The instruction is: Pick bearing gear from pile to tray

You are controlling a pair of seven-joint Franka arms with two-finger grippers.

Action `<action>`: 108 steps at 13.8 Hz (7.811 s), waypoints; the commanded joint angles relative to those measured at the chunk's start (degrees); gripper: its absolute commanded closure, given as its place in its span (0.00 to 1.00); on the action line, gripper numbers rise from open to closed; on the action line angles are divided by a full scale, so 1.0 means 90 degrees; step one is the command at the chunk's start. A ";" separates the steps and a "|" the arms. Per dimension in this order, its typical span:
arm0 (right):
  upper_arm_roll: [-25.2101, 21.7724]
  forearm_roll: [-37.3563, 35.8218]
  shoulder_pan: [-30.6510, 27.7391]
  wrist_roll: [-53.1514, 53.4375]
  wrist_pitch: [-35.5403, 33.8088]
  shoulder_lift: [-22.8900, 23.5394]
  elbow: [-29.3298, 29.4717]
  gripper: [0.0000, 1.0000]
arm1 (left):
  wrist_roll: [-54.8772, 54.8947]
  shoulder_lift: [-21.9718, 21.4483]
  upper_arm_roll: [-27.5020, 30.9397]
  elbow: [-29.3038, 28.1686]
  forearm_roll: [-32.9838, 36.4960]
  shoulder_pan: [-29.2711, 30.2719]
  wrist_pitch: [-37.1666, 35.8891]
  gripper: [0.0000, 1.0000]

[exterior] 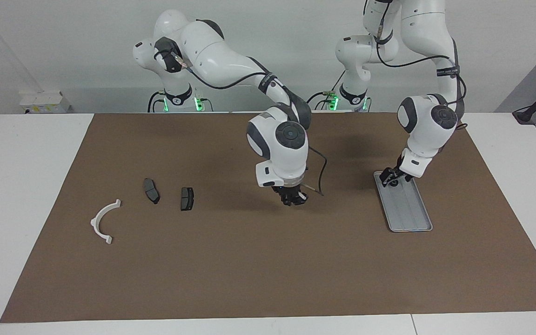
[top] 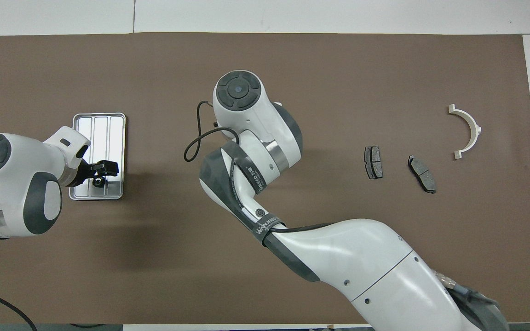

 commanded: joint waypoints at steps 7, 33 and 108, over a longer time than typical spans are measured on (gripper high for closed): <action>-0.0073 0.0107 0.0438 0.0820 0.0697 0.0516 0.0101 1.00 | -0.0876 0.0026 0.0002 0.0311 -0.0139 -0.0301 0.0004 0.00; -0.0316 0.0166 -0.2607 -0.7123 -0.1528 -0.2158 -0.0191 0.00 | -0.5222 0.2146 0.0061 0.3438 -0.0170 -0.3142 -0.1413 0.08; -0.0717 -0.0088 -0.3644 -0.8770 -0.1861 -0.5050 -0.3093 0.00 | -0.0662 -0.0773 0.0159 0.3319 0.0172 0.0021 -0.4752 0.00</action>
